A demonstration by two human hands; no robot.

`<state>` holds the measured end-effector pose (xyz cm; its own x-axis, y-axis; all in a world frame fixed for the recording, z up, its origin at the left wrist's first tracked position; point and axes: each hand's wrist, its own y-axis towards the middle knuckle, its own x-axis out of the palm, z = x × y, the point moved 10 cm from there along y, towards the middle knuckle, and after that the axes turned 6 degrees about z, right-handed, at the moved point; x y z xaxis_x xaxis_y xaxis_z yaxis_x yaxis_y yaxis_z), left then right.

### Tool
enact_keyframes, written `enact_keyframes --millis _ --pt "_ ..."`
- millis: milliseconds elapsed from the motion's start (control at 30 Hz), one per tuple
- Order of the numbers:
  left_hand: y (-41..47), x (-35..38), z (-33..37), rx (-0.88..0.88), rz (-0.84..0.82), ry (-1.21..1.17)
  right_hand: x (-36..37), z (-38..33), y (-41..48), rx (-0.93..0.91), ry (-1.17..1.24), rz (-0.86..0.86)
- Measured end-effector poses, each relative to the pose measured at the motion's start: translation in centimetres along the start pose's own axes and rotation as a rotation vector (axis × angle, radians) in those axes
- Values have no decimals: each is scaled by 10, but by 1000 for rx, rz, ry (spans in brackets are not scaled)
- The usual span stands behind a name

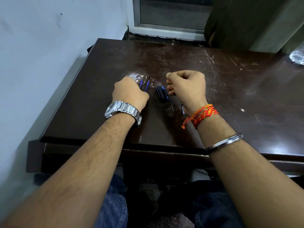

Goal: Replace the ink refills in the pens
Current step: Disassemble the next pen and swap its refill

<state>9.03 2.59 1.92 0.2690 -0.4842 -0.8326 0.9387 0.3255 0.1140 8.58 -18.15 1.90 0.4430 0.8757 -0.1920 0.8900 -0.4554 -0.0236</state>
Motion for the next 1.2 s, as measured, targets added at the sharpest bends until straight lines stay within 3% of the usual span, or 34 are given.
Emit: enact_keyframes --millis 667,933,1200 --pt "-4 -9 5 18 54 -32 2 5 3 11 -48 -5" --pt "-13 -23 24 70 135 -394 -20 -5 12 -41 -70 49" --pt "-24 2 41 110 -40 -588 -44 7 25 36 -297 36"
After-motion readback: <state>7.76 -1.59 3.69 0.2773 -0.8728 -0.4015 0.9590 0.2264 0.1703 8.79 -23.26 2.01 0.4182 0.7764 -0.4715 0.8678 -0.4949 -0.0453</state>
